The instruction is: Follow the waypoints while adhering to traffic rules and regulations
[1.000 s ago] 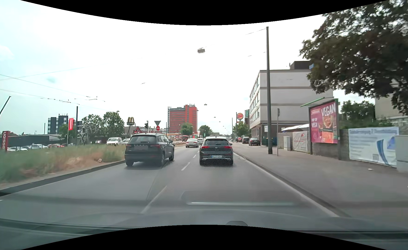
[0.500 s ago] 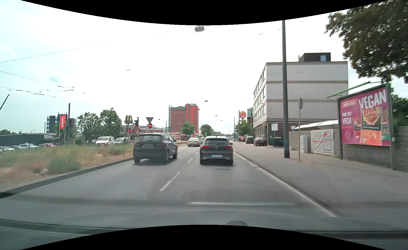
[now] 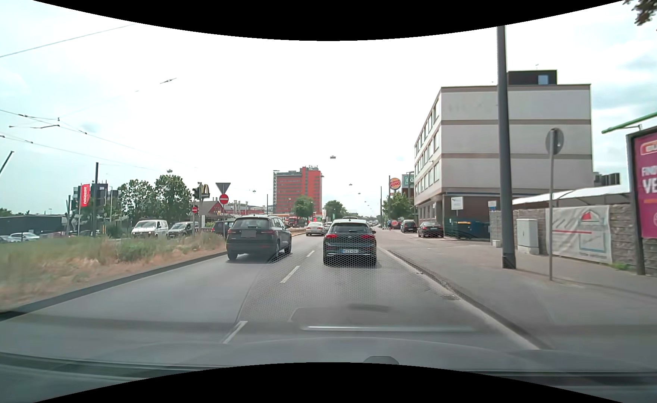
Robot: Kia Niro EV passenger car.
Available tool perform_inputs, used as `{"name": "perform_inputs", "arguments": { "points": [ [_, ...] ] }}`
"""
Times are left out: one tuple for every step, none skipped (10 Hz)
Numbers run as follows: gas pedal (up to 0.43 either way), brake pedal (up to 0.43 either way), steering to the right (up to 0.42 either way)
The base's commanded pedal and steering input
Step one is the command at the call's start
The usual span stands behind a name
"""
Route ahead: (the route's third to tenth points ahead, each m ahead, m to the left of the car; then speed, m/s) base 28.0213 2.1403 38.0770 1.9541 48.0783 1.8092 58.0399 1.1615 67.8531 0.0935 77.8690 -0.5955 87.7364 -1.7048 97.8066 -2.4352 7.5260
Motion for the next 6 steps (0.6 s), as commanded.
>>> {"name": "perform_inputs", "arguments": {
  "points": [
    [0.028, 0.0, -0.012],
    [0.028, 0.0, -0.012],
    [0.028, 0.0, -0.012],
    [0.028, 0.0, -0.011],
    [0.028, 0.0, -0.011],
    [0.028, 0.0, -0.01]
  ]
}}
